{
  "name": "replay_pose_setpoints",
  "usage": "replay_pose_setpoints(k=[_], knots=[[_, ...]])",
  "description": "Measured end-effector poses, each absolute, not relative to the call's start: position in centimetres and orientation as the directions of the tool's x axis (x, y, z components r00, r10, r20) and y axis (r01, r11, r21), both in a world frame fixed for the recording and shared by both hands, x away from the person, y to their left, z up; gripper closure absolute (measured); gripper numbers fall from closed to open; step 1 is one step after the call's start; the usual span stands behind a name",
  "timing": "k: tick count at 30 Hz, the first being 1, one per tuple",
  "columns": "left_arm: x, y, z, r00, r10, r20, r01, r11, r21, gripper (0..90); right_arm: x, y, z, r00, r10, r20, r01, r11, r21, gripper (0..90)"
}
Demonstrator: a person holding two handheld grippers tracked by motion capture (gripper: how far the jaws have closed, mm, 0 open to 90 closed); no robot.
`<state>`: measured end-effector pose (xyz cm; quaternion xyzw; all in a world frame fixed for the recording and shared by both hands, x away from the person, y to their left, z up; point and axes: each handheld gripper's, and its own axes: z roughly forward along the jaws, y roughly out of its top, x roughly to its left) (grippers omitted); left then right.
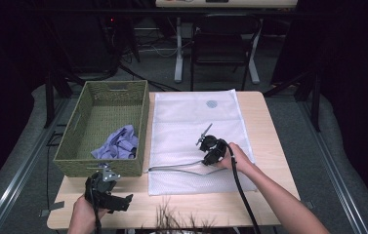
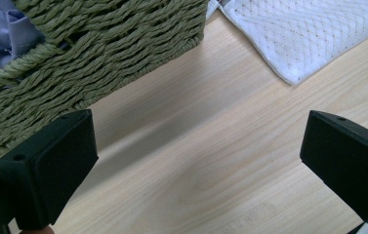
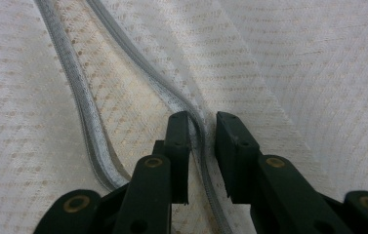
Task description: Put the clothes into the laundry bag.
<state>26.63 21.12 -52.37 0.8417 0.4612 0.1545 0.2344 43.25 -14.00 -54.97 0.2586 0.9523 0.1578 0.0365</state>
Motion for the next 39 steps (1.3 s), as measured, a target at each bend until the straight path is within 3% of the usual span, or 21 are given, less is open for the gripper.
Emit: replay_pose_setpoints(k=[9, 39], knots=[[26.6, 21.0, -52.4, 0.533, 0.845, 0.051, 0.699, -0.473, 0.537, 0.1, 43.2, -14.3, -55.1, -0.855, 0.518, 0.032, 0.495, 0.796, 0.347, 88.0], [26.4, 21.1, -52.2, 0.53, 0.847, 0.052, 0.693, -0.467, 0.549, 0.2, 43.2, -15.0, -51.7, -0.835, 0.551, -0.017, 0.478, 0.74, 0.473, 89.1]])
